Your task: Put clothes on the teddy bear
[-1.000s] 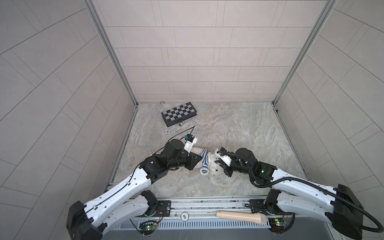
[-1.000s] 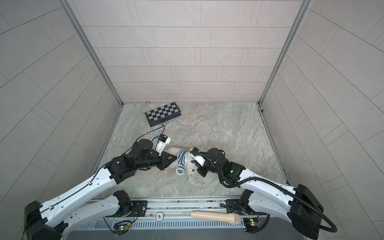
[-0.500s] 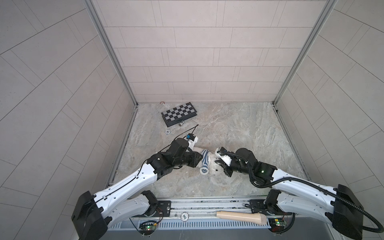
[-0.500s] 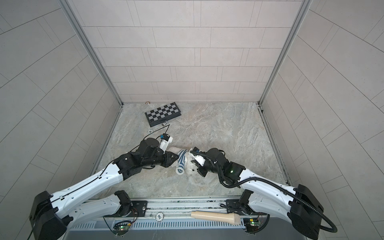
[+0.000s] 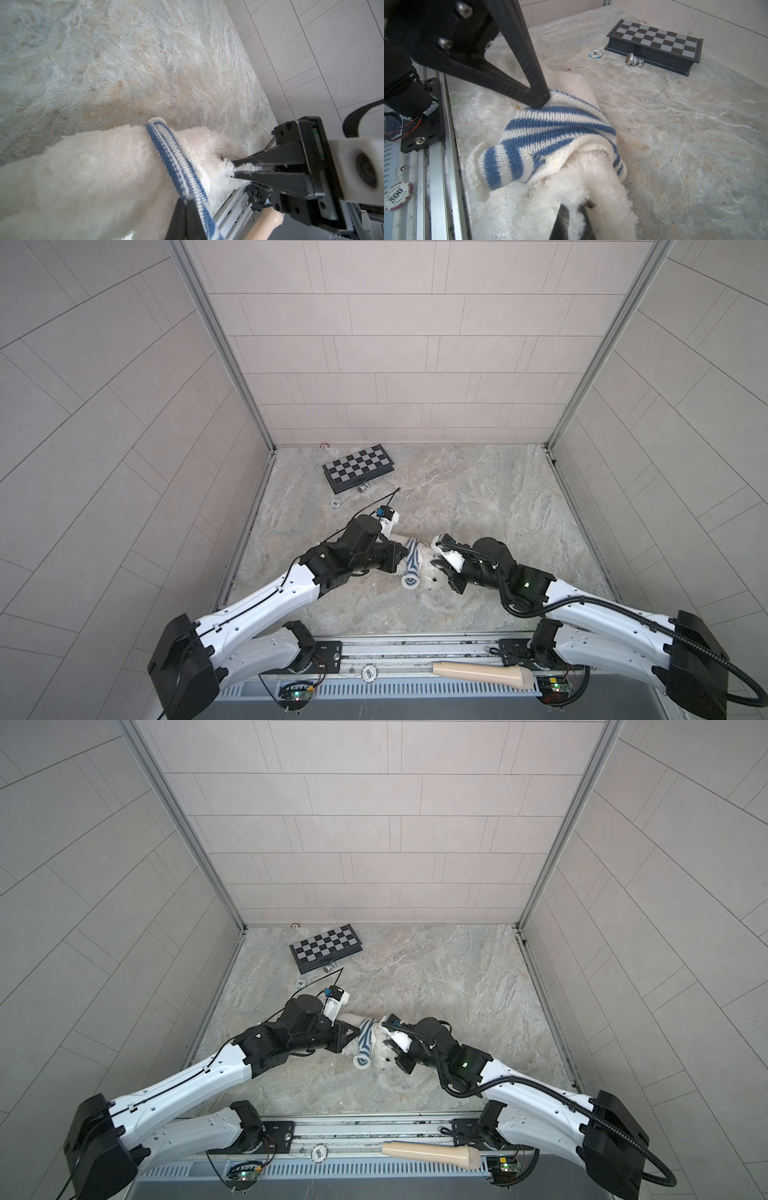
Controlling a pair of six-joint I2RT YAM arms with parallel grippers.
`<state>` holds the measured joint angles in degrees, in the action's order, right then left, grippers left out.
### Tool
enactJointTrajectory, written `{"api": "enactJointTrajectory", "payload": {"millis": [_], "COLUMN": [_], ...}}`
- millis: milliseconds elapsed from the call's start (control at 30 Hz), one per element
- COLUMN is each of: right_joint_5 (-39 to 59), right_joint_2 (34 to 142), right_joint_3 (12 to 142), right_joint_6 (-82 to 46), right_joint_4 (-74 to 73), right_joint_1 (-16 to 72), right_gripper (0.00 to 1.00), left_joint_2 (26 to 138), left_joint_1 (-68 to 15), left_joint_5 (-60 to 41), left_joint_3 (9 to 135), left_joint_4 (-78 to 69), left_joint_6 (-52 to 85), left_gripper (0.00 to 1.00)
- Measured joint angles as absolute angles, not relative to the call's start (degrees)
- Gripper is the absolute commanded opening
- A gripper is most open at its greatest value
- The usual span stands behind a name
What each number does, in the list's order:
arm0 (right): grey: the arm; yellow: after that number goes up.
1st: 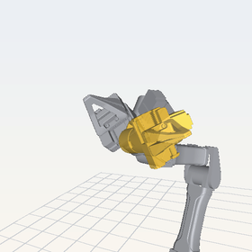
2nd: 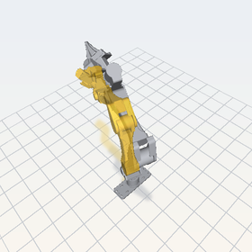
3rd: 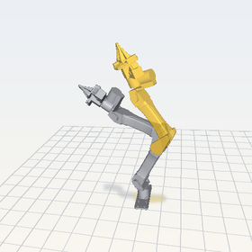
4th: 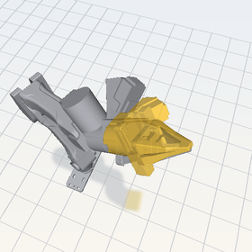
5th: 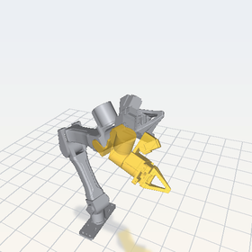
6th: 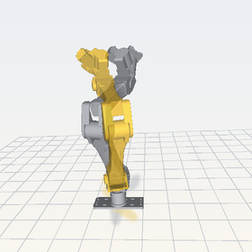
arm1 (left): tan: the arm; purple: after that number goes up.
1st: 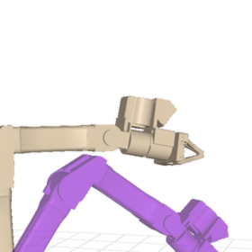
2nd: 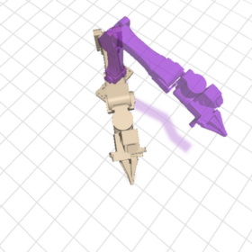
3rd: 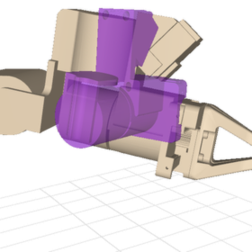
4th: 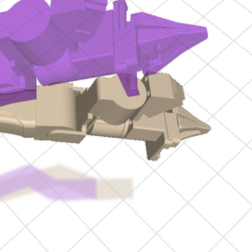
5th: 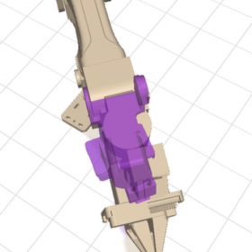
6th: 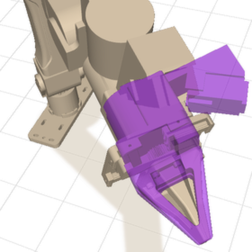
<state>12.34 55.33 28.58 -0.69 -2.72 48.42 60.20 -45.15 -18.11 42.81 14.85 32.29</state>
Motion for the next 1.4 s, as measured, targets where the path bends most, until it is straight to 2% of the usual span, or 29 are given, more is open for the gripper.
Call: {"api": "enactJointTrajectory", "payload": {"millis": [367, 500, 733, 900, 1067, 1267, 1400], "right_joint_5": [4.1, 3.9, 5.6, 6.1, 5.6, 3.3, 3.7], "right_joint_2": [50.6, 47.9, 44.0, 43.2, 43.0, 46.3, 49.1], "right_joint_3": [27.3, 25.7, 23.2, 23.0, 23.0, 25.6, 29.3], "right_joint_6": [-1.1, -1.1, -0.9, -0.9, -2.4, -7.0, -10.5], "right_joint_4": [-1.1, -1.0, -2.0, -2.6, -2.8, -1.1, 1.2], "right_joint_1": [47.9, 48.0, 48.1, 48.1, 48.3, 48.4, 48.3], "right_gripper": [0.0, 0.0, 0.0, 0.0, 0.0, 0.0, 0.0], "left_joint_2": [55.7, 54.9, 54.9, 55.4, 56.1, 57.3, 57.5], "left_joint_1": [-45.1, -44.1, -36.6, -35.8, -35.8, -40.2, -40.9], "left_joint_5": [-19.3, -20.3, -22.1, -22.4, -22.8, -23.7, -21.6], "left_joint_3": [45.4, 45.4, 45.4, 45.4, 45.5, 45.8, 45.8], "left_joint_4": [25.5, 28.8, 34.2, 35.9, 35.4, 29.2, 25.0], "left_joint_6": [30.3, 29.0, 23.8, 20.7, 20.0, 23.3, 25.0], "left_gripper": [0.0, 0.0, 0.0, 0.0, 0.0, 0.0, 0.1]}}
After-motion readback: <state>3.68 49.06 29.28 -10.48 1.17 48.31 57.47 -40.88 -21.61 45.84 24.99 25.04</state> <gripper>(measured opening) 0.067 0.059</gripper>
